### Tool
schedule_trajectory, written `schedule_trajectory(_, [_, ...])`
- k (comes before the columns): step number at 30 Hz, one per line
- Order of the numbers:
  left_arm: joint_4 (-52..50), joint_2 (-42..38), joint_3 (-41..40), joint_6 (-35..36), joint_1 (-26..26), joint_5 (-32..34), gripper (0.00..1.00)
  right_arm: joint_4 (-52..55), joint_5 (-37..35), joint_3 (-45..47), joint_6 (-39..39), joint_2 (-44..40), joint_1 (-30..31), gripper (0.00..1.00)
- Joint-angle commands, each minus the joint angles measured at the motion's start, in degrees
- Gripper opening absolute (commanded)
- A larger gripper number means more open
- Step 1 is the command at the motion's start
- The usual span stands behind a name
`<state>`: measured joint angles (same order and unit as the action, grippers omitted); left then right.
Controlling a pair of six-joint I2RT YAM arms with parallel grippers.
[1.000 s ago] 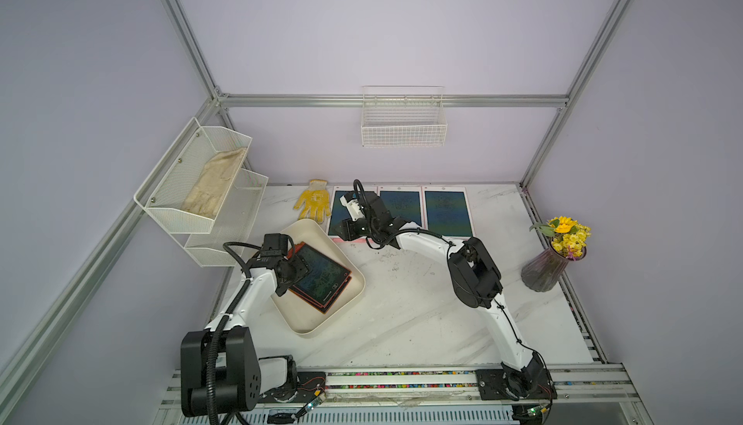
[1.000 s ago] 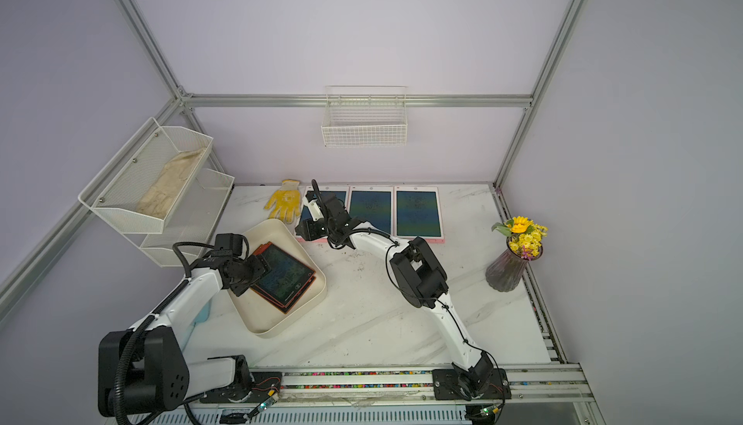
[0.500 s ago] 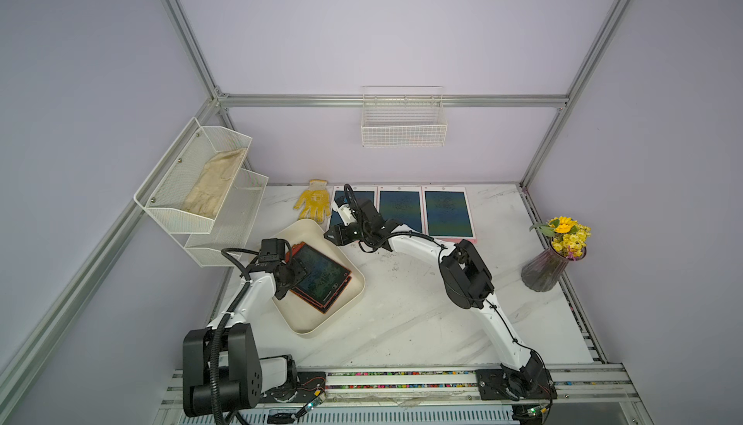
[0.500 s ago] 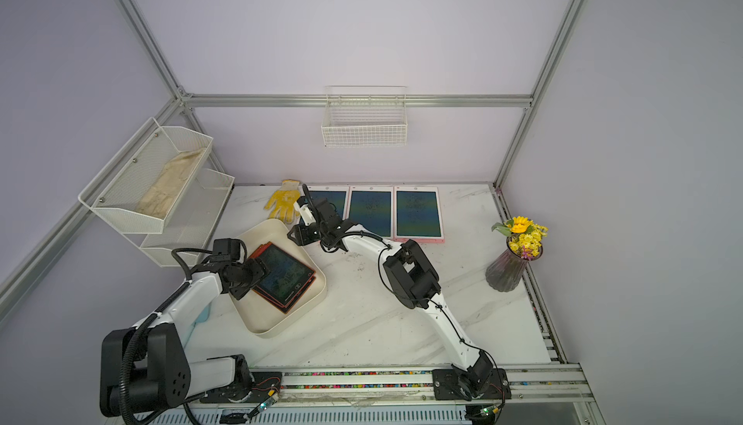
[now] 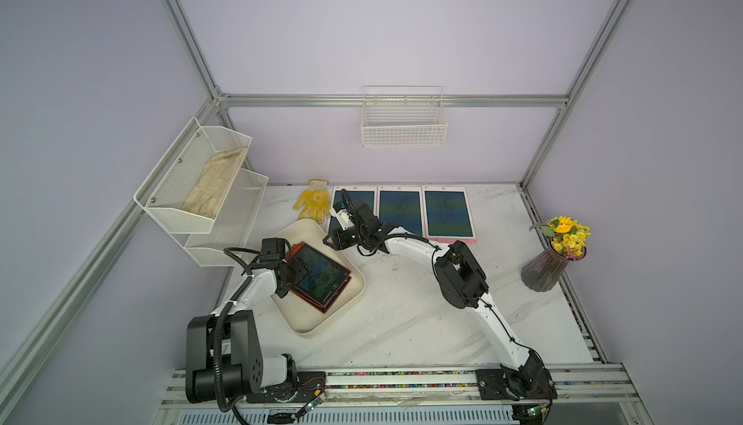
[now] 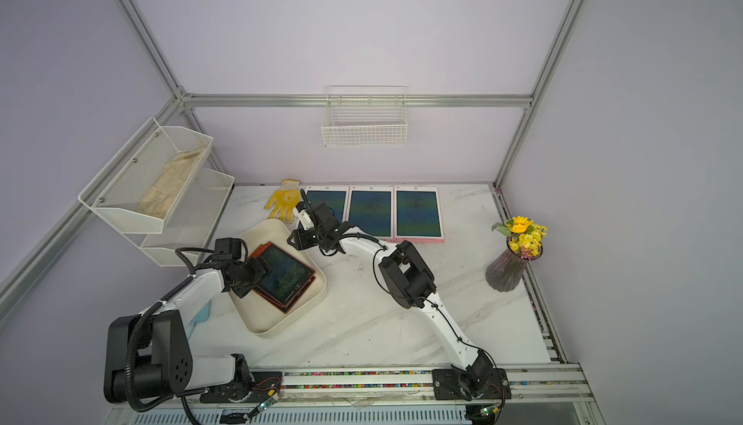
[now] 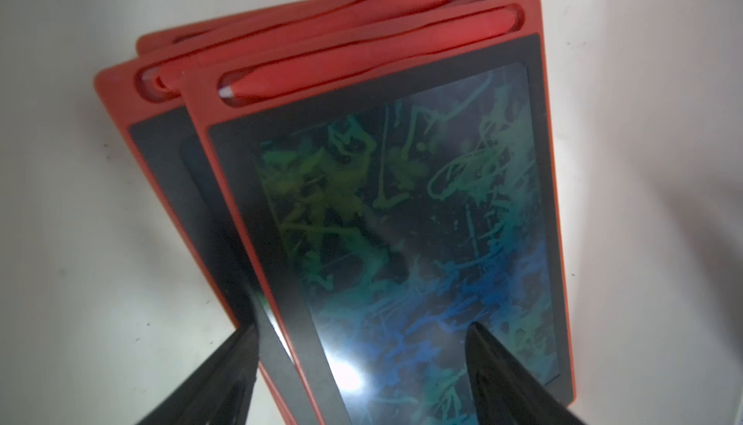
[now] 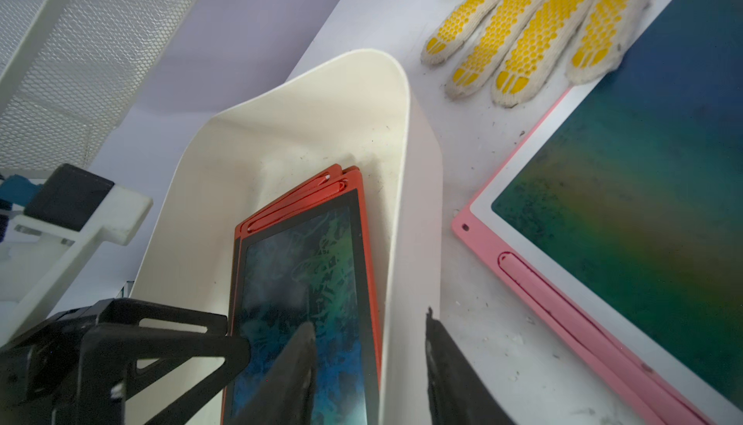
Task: Take out the writing tablet from the storage box
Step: Pick up the writing tablet from the storage box.
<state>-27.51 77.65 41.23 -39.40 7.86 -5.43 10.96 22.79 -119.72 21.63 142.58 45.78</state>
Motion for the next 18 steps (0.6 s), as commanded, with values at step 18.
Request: schedule_trajectory(18, [9.8, 1.2, -3.2, 2.0, 0.5, -7.3, 0.78, 4.3, 2.0, -7.5, 0.4, 6.0, 2.2, 0.44])
